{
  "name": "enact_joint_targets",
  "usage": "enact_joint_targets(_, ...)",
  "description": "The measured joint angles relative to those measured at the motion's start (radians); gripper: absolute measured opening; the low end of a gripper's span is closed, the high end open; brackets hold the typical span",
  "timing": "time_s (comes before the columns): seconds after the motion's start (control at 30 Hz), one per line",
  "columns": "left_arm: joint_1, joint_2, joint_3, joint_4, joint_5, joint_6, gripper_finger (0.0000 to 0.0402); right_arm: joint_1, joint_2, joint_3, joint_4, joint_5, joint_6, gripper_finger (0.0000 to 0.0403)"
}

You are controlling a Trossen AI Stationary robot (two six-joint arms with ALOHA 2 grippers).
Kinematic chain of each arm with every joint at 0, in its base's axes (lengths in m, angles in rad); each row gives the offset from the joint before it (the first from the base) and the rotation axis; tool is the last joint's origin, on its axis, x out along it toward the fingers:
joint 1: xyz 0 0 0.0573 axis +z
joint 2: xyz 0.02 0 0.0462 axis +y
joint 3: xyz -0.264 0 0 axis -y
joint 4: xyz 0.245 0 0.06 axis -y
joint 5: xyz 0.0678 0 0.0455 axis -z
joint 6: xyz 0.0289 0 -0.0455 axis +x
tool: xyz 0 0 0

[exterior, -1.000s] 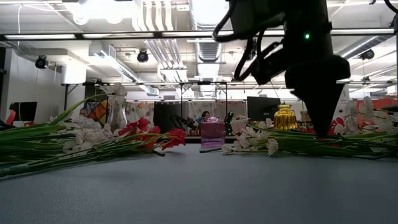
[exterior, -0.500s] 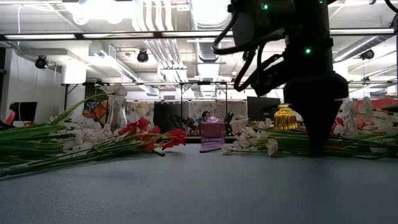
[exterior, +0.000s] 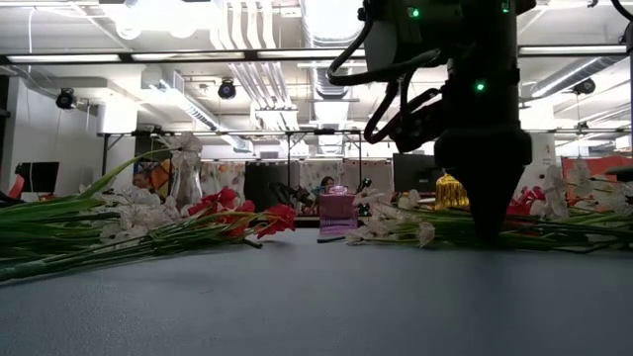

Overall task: Sort flowers into vase by color
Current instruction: Put the white flowers into the pink vase

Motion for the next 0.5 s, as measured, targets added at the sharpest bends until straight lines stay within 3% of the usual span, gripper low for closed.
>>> enact_joint_targets(0.33, 0.000, 0.000, 0.000, 0.000, 0.000, 0.002, 0.0148, -0.004, 0.000, -0.001, 0.002, 0.005, -0.011, 0.0042)
enact_joint_targets(0.5, 0.000, 0.000, 0.000, 0.000, 0.000, 0.002, 0.0148, -0.004, -0.001, 0.011, 0.001, 0.005, -0.027, 0.0015)
